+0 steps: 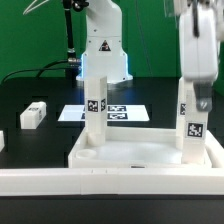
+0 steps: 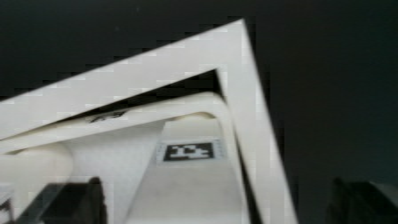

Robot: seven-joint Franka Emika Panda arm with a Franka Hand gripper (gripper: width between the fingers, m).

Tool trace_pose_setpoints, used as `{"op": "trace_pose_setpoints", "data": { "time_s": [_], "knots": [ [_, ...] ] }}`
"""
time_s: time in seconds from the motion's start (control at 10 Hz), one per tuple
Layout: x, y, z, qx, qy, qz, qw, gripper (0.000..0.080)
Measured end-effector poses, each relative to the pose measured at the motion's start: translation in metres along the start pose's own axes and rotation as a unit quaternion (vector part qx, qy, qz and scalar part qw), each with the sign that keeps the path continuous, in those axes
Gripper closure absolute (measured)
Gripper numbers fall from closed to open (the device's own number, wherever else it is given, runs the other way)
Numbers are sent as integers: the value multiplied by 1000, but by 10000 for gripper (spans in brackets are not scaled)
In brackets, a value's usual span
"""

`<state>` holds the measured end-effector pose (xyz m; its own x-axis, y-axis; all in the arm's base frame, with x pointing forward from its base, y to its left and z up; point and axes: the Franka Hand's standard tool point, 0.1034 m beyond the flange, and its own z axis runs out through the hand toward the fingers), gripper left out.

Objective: Assemble desk

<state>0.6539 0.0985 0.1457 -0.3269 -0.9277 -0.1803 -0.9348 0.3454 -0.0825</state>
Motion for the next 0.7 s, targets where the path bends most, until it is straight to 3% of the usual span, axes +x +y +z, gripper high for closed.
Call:
{"op": "trace_pose_setpoints", "data": {
  "time_s": [0.1,0.3,0.7],
  "knots": [
    [1,0,-7,3,-2,1,1000,153],
    [2,2,0,-1,1,0,1000,151],
    [4,2,1,-1,2,-5,1000,151]
  ]
}}
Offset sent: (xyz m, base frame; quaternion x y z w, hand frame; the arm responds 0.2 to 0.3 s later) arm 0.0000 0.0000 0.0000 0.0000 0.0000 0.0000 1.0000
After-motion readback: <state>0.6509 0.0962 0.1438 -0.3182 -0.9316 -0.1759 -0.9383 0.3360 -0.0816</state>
